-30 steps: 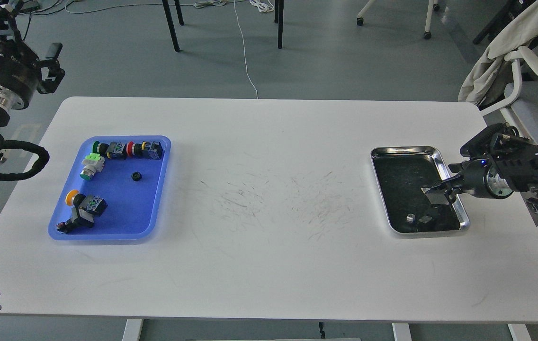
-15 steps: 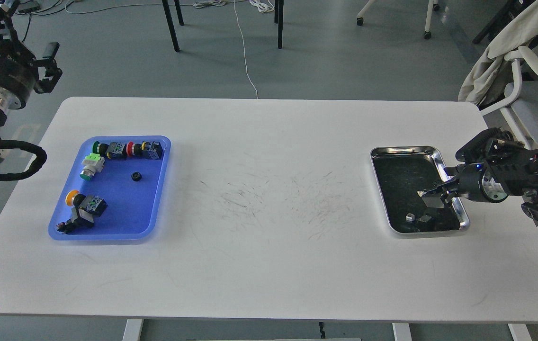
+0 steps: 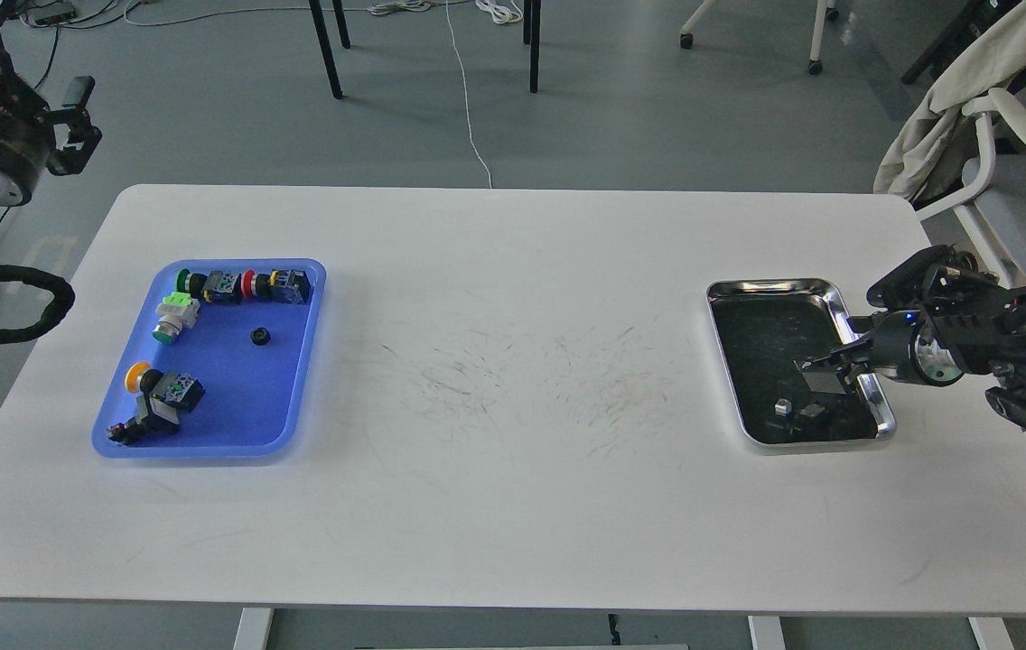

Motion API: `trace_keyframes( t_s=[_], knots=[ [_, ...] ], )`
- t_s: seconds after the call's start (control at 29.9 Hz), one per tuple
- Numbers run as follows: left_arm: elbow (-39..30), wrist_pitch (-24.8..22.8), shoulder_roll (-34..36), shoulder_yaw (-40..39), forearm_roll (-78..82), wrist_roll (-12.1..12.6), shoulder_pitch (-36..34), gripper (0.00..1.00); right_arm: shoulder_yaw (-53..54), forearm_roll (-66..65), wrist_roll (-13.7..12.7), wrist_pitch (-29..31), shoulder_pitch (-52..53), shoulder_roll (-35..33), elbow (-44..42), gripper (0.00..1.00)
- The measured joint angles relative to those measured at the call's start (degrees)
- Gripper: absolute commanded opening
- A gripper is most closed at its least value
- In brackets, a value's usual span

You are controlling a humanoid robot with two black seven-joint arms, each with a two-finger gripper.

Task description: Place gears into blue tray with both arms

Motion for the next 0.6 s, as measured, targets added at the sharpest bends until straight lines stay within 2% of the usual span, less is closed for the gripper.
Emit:
trace_keyframes(
  t_s=[0.6],
  knots=[
    [-0.09, 0.0, 0.7, 0.0, -0.64, 0.0, 0.2, 0.99, 0.09, 0.06, 0.0, -1.44, -1.83, 1.66, -1.54, 0.94]
  ],
)
